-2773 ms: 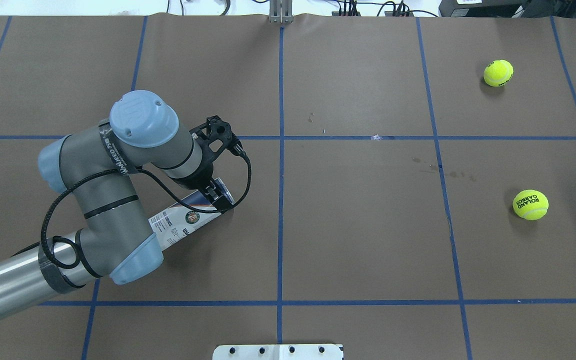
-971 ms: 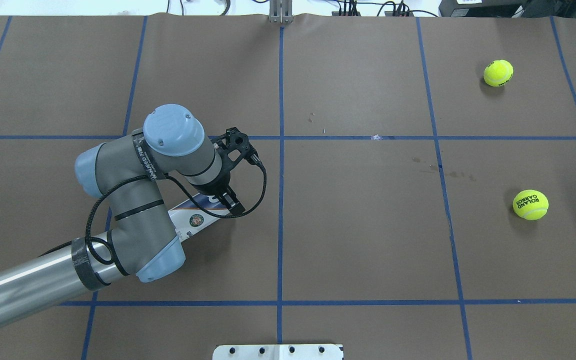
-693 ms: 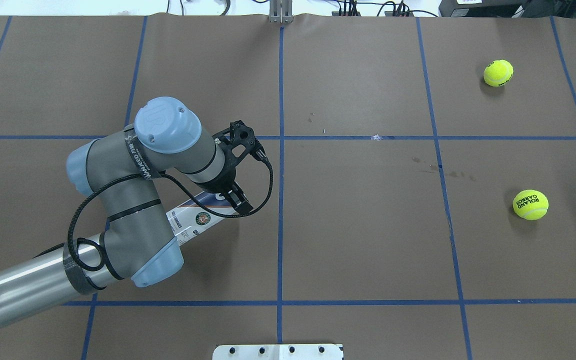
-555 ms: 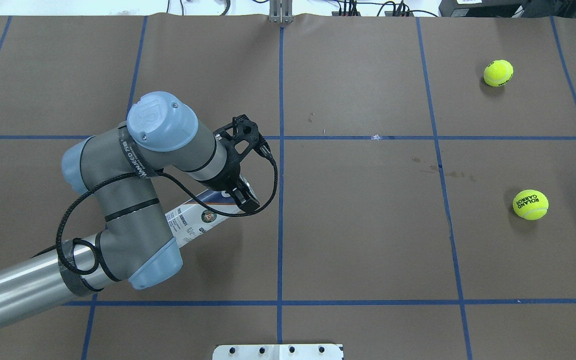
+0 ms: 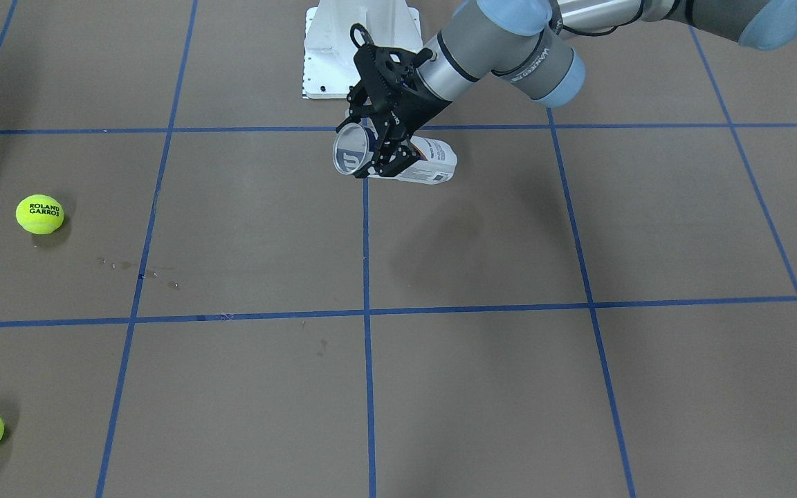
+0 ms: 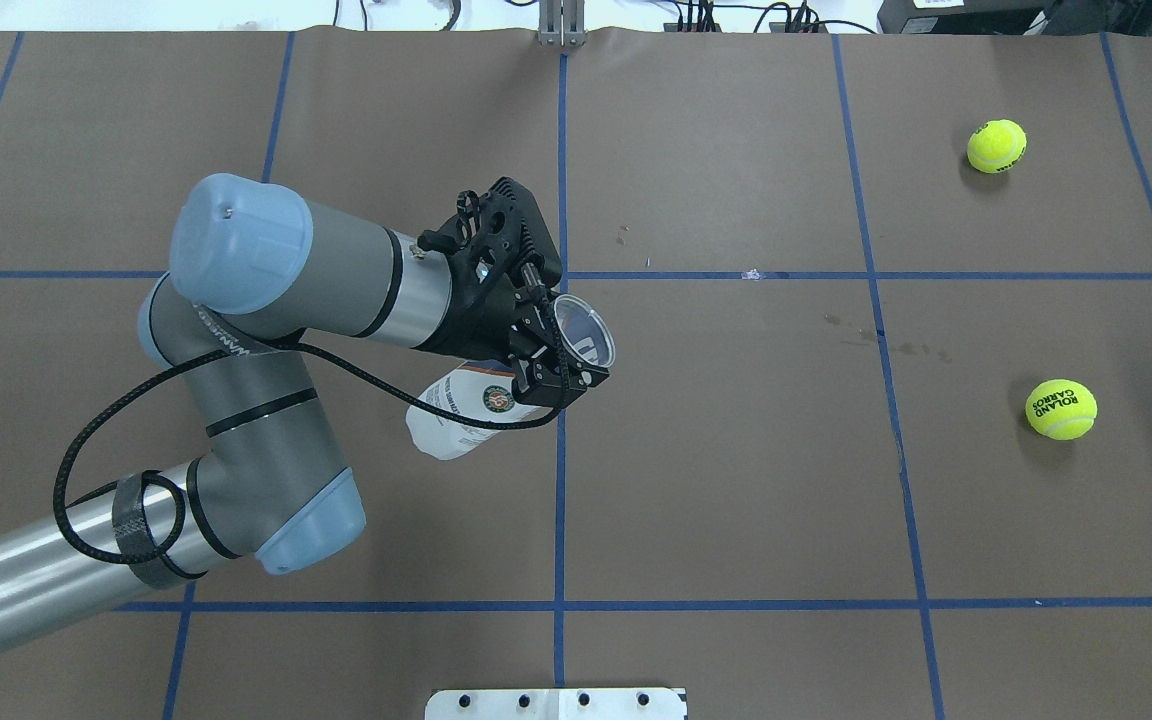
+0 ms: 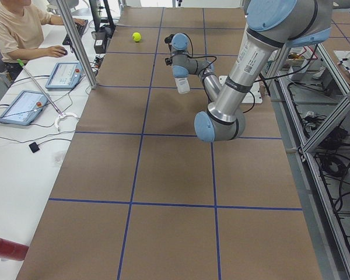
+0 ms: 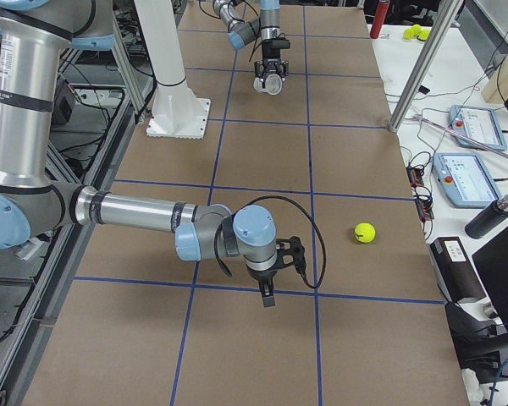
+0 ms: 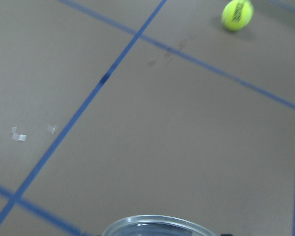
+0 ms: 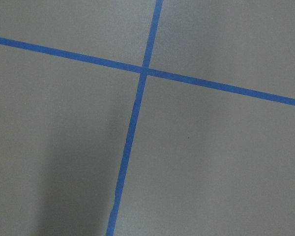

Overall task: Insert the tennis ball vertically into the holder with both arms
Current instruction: 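Lift and rotate the can upright with the left gripper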

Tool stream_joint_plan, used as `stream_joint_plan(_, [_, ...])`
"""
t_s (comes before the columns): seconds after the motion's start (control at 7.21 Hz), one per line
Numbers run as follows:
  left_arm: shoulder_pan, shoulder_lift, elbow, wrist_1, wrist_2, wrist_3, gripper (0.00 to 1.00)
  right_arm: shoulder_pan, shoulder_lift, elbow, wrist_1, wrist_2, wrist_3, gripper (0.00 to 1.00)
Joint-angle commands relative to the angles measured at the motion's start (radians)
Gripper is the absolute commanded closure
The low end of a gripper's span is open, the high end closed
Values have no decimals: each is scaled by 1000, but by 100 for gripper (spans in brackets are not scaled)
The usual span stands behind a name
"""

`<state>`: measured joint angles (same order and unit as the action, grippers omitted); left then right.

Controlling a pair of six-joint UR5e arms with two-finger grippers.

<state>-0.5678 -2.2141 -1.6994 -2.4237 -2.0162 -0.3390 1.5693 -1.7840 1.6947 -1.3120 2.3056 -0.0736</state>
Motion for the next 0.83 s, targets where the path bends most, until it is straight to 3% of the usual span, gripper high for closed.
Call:
stream_joint_plan(0.0, [2,-4,33,-312,8,-61,41,0,0,0,0,0,0,0])
stream_joint_plan(0.14, [5,-4,79,-445,28,-61,41,0,0,0,0,0,0,0])
stream_joint_plan(0.42, [9,-91,371,-863,40,-63,41,0,0,-1,-1,2,0,0])
stream_joint_plan(0.69, [12,-173,502,-1021,143,-87,41,0,0,2,0,2,0,0])
